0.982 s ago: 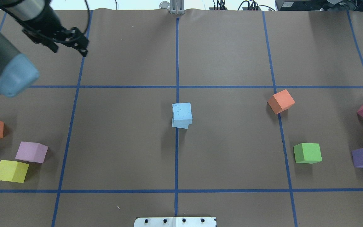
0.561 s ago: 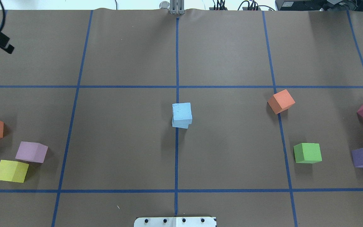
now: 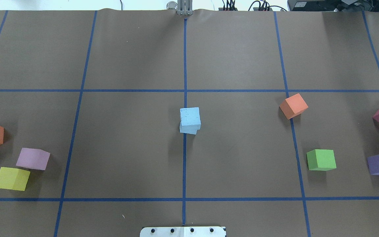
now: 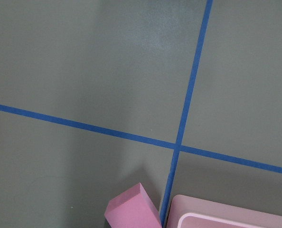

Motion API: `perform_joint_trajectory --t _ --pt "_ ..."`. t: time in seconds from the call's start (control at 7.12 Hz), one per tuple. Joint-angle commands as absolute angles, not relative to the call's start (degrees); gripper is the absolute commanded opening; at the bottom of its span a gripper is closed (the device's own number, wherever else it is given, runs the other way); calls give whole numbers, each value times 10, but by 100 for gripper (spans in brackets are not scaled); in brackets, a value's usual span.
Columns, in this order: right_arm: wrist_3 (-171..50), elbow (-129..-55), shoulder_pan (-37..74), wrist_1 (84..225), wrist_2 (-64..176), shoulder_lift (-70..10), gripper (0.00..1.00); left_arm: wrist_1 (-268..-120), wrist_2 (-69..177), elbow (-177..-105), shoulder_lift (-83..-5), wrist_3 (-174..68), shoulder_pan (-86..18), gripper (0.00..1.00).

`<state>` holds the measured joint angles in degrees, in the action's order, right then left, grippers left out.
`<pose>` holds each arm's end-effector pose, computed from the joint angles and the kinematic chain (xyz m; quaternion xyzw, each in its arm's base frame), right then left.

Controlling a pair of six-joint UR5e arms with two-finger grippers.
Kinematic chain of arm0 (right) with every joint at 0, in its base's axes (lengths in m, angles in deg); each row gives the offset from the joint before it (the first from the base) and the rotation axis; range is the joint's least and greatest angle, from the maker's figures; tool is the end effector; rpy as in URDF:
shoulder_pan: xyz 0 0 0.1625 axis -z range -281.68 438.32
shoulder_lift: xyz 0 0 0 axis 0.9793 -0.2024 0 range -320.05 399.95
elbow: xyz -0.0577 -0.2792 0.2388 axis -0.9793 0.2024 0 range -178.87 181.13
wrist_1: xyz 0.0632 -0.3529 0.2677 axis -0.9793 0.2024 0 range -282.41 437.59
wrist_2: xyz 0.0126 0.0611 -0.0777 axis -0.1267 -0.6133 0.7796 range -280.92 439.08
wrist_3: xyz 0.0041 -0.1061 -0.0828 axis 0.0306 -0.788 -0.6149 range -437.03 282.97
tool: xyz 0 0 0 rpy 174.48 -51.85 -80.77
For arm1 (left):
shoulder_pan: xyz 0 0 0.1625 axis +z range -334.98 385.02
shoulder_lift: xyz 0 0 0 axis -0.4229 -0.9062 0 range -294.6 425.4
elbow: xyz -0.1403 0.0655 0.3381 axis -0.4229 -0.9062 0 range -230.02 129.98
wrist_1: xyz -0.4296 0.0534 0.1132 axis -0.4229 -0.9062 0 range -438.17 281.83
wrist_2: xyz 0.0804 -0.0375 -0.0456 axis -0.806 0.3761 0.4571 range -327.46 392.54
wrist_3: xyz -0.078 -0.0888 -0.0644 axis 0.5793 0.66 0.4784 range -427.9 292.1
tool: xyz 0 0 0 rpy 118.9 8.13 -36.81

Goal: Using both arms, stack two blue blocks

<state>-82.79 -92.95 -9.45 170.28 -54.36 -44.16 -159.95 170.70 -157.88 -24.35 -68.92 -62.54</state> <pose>0.0185 -0.5712 0.5428 0.0704 -0.3673 -0.0881 0.9233 -0.0109 -0.5194 0.4776 0.0696 0.4076 0.0608 0.9085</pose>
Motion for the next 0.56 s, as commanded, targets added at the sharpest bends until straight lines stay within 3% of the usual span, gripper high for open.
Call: perform_joint_trajectory --t 0.0,0.42 --pt "-827 -929 -94 1703 -547 -438 100 -1604 1699 -1547 -221 -715 -645 97" --pt "-827 -923 -92 1702 -545 -437 100 -1612 1691 -1493 -222 -774 -647 98"
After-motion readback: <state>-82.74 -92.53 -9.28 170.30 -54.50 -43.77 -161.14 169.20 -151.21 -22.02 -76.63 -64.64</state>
